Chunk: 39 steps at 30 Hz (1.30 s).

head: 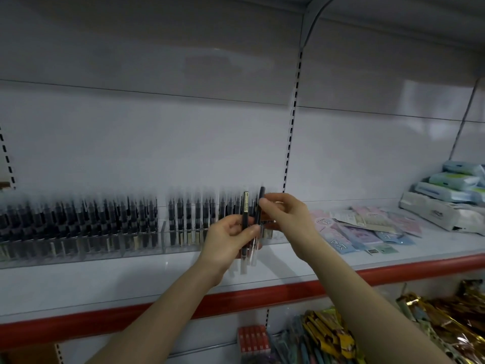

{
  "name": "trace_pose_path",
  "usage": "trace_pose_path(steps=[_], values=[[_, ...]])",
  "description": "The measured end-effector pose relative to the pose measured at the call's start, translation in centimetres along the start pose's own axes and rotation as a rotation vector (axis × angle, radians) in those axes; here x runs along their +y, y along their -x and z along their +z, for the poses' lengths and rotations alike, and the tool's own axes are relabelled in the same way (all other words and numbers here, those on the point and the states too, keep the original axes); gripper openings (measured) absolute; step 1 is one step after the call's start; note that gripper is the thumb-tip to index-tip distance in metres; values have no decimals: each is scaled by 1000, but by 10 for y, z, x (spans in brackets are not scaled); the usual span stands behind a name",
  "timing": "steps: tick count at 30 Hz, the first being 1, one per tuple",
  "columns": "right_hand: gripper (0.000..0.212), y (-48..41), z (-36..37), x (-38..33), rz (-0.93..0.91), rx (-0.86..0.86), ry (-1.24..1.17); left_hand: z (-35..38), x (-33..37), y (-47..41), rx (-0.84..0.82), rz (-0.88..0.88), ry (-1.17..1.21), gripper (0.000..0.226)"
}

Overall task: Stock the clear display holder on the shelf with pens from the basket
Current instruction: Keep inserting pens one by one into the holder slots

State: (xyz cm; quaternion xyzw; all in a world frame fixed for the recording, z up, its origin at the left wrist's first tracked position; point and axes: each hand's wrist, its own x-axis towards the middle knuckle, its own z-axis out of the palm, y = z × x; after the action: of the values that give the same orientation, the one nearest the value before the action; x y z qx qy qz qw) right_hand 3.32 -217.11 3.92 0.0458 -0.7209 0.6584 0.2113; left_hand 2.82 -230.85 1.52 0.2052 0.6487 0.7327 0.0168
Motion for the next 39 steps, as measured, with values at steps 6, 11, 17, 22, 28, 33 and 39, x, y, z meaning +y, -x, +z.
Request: trace_pose_path(steps=[6,11,17,22,28,33,39], values=[[14,2,-2,-5,-6,116,-118,2,2,14,-28,-33,32,11],[17,2,-10,11,-173,73,250,1,8,13,-32,-69,45,11],[31,8,-21,42,-697,109,779,7,6,9,-62,-125,55,11],[31,3,-38,56,-770,140,859,16,-1,3,-40,-138,-37,20],[15,-11,-62,57,-460,203,646,15,-7,-12,62,-53,-246,35],[24,-37,-74,44,-178,266,464,11,-9,-23,79,-43,-178,20],[13,-80,-73,37,-72,253,342,4,-8,-33,132,-84,-42,7]])
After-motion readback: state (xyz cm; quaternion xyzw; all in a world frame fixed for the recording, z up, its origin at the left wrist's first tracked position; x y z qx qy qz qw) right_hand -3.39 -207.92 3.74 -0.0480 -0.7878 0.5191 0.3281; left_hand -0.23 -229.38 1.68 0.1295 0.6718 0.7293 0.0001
